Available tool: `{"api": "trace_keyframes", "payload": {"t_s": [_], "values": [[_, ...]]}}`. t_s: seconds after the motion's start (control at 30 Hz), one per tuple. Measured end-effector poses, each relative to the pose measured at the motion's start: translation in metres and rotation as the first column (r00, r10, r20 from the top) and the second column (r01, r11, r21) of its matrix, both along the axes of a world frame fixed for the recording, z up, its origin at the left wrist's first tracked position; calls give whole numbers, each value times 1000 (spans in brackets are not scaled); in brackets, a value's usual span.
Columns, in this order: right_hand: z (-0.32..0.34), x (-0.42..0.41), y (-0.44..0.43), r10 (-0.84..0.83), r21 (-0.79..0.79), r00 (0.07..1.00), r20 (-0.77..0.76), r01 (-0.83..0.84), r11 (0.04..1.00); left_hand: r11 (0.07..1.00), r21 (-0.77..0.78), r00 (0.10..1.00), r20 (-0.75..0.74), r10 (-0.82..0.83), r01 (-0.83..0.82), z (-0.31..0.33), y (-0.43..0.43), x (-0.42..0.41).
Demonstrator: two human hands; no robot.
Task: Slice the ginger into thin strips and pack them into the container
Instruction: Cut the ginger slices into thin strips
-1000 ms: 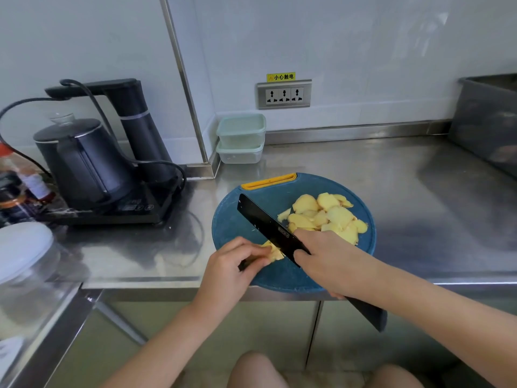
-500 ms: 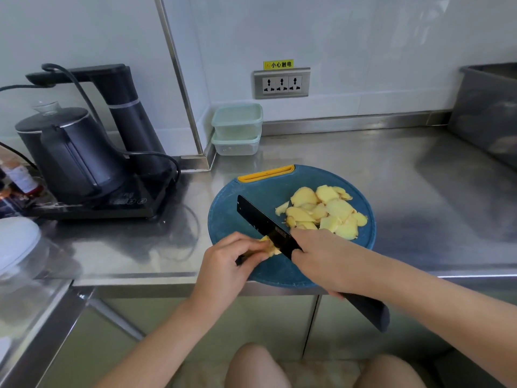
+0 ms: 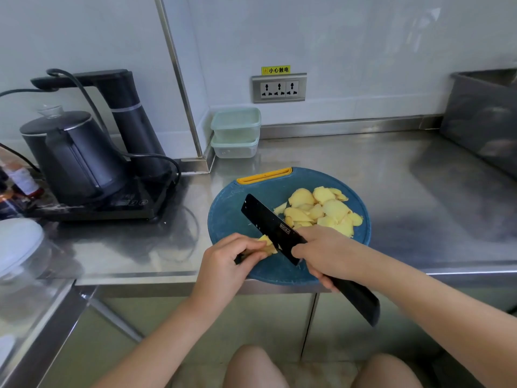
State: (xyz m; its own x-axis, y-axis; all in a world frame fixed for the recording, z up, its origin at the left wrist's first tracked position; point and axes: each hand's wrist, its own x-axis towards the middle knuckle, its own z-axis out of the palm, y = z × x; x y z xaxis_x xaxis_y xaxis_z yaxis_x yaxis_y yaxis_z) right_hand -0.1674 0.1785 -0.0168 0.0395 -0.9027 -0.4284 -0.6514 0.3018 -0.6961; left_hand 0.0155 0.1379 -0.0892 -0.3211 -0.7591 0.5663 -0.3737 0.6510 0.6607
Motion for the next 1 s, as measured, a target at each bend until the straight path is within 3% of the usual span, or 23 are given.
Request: {"api": "trace_keyframes", "payload": {"t_s": [0.2,0.77,1.0], "values": [[13,0,4,52,-129,997,-64,-60,990,1000,19,1000,0,-5,5,0,0,0],[6,10,7,165,-192,926,-339,-240,952,999,-36,1000,27,-5,6,-2,-4,-1],[-14,17,0,144,-194,923,-358,-224,955,998,-58,1000,12,-12,13,-3,-7,0]]}}
